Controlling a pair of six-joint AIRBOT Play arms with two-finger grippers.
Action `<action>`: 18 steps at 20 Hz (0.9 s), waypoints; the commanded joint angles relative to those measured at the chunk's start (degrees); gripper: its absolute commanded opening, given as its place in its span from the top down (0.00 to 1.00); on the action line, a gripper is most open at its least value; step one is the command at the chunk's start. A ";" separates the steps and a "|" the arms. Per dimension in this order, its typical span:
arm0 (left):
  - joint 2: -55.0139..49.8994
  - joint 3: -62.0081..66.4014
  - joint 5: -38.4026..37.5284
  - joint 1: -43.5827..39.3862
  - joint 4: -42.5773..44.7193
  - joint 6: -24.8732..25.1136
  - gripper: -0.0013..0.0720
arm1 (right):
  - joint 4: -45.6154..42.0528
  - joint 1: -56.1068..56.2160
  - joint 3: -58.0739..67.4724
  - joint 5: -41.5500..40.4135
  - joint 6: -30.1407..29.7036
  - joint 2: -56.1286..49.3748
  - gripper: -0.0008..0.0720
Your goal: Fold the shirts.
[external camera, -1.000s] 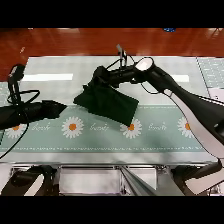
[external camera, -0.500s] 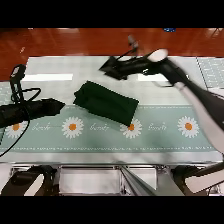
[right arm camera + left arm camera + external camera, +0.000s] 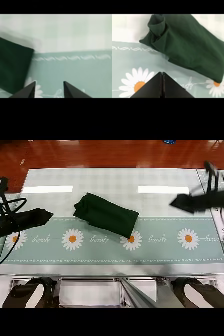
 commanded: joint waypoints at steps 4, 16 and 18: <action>0.13 -0.26 -0.61 -0.42 -2.49 -0.22 0.95 | 25.22 2.03 -26.75 -17.57 -6.88 1.88 0.43; 0.13 -6.43 0.22 -1.18 -8.96 -0.37 0.95 | 58.71 16.98 -19.26 -18.40 -25.55 -24.76 0.43; 0.13 -6.43 0.48 -1.18 -8.96 -0.37 0.95 | 58.69 19.17 -15.72 -18.75 -25.18 -27.26 0.43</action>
